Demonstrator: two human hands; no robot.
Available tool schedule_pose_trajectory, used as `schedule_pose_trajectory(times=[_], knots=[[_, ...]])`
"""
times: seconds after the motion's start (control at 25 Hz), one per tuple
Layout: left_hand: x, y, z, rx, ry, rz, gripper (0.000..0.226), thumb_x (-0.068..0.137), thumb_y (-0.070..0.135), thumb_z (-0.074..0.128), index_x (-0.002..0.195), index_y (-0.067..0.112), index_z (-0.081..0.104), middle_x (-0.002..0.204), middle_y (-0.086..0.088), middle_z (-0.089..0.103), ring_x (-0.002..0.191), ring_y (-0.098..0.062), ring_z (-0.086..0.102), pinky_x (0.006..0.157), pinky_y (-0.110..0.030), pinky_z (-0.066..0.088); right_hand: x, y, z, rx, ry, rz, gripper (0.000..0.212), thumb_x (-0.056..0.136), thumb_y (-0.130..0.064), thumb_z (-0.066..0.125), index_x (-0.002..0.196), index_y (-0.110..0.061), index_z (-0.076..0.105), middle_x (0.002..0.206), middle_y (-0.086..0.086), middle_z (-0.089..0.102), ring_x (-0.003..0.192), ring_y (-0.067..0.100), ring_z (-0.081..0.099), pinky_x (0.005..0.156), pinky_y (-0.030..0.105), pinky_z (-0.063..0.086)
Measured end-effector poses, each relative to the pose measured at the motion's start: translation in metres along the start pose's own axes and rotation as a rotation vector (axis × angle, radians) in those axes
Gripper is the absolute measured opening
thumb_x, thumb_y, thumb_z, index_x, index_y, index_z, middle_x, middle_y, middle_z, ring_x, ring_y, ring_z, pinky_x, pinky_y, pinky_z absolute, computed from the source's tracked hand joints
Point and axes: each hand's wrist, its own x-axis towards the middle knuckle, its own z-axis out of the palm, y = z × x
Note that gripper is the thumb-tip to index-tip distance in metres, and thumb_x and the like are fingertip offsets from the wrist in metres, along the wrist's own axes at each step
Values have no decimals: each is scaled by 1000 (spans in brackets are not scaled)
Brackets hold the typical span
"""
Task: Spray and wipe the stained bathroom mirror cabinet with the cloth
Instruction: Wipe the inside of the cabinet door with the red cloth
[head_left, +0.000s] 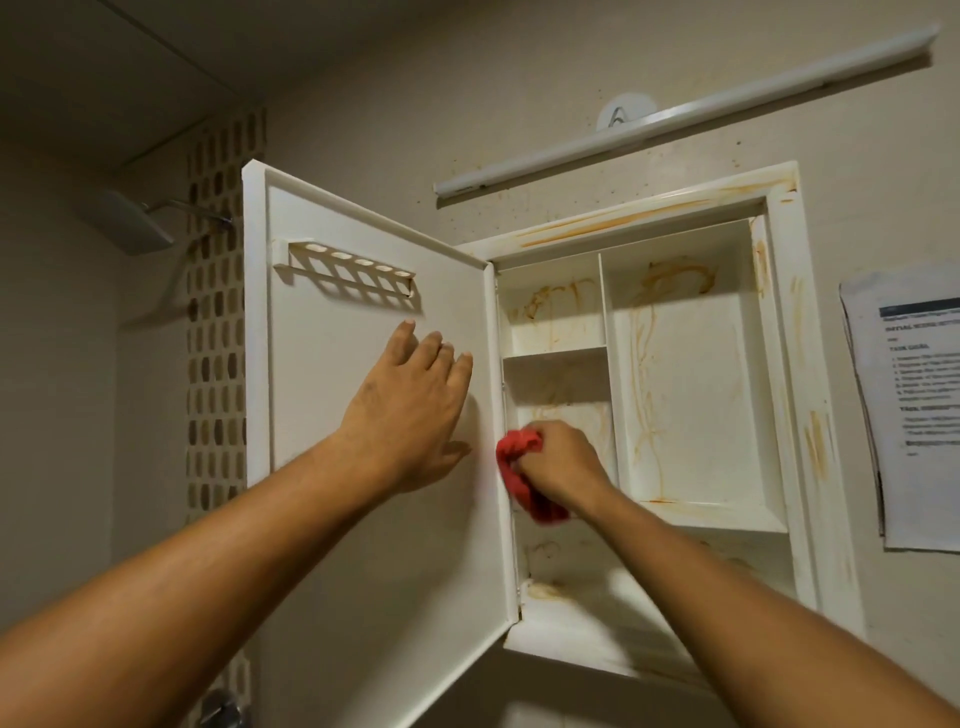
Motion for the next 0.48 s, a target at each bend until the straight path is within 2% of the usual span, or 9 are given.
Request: schedule_pose_trajectory(times=[0.08,0.12,0.2,0.24,0.32,0.4,0.48], knots=[[-2,-2,2,-17,-1,-4,97,94,73,41,162,8,14,167,-16,26,157,-34,17,126,-58,4,18,-24,-9,141,122,-19,19,91,-9,63,86,-26,70,68,-8,71,59,-1,67,50,15,48],[-3,-2,3,-21,-4,-8,96,95,71,41,162,9,14,168,-16,24,157,-34,16,126,-59,3,23,-32,-6,144,172,-40,17,93,-9,67,94,-26,71,74,-8,72,62,1,68,50,15,49],[-4,-6,7,-20,-22,-3,92,96,67,43,163,10,13,169,-15,22,158,-33,14,126,-59,2,19,-32,12,76,216,-41,28,92,-14,74,118,-26,68,97,-4,73,82,12,71,69,29,61],[-5,-7,9,-23,-25,1,90,97,64,43,163,11,13,169,-14,21,158,-32,14,126,-59,1,11,-25,22,19,204,-25,37,91,-16,76,126,-25,66,104,-2,71,91,19,70,78,37,62],[-7,-10,11,-39,-28,6,85,99,57,43,163,11,11,169,-14,21,158,-31,15,126,-59,1,-12,-7,38,-99,148,7,47,89,-21,79,133,-24,62,110,0,68,99,24,67,88,42,60],[-7,-11,10,-51,-39,7,83,100,54,41,163,11,9,170,-13,20,158,-30,14,127,-58,2,-34,8,45,-183,87,24,54,88,-26,81,137,-25,59,116,0,63,102,25,64,91,42,58],[-9,-12,7,-63,-58,8,82,100,53,40,163,12,7,170,-12,19,158,-29,14,127,-57,2,-41,14,37,-210,2,0,48,86,-23,79,132,-25,63,115,0,65,100,25,66,90,42,59]])
